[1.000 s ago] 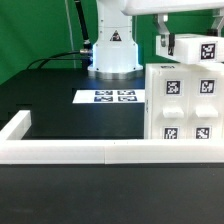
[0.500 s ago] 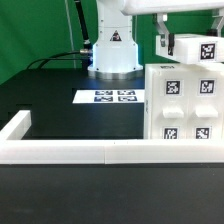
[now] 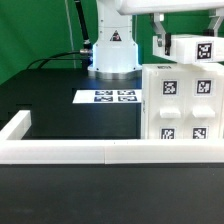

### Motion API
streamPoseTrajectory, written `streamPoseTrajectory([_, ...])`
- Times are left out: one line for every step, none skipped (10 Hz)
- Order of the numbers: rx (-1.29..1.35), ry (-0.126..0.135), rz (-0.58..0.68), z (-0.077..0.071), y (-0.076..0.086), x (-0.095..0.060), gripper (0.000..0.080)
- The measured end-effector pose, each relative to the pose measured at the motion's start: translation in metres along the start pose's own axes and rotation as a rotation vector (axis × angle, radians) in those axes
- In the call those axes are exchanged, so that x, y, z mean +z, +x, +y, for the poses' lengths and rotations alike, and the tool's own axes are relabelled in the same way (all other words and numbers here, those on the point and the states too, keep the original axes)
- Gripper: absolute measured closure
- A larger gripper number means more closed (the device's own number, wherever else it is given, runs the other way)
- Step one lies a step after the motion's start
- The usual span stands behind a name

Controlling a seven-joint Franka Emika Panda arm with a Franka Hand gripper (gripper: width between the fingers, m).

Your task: Assemble cabinet

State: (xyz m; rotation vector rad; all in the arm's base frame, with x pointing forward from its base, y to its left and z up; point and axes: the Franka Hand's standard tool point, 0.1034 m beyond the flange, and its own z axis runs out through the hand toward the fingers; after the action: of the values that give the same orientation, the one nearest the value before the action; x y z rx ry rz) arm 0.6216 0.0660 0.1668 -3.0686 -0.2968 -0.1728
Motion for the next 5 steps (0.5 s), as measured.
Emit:
streamPoseTrajectory([0.116, 0.003, 0.000, -0.0007, 0.0001, 0.0002, 0.0240])
streamPoseTrajectory([0.150, 0.003, 0.000, -0.0007, 0.0001, 0.0002, 0.0240])
streamPoseTrajectory([0.260, 0.008, 0.004, -0.0005, 0.0000, 0.0005, 0.0240])
streamPoseTrajectory([0.377, 0.013, 0.015, 0.0002, -0.0004, 0.0007, 0.0240])
streamPoseTrajectory([0.502, 0.015, 0.026, -0.0027, -0.0002, 0.0011, 0.0239])
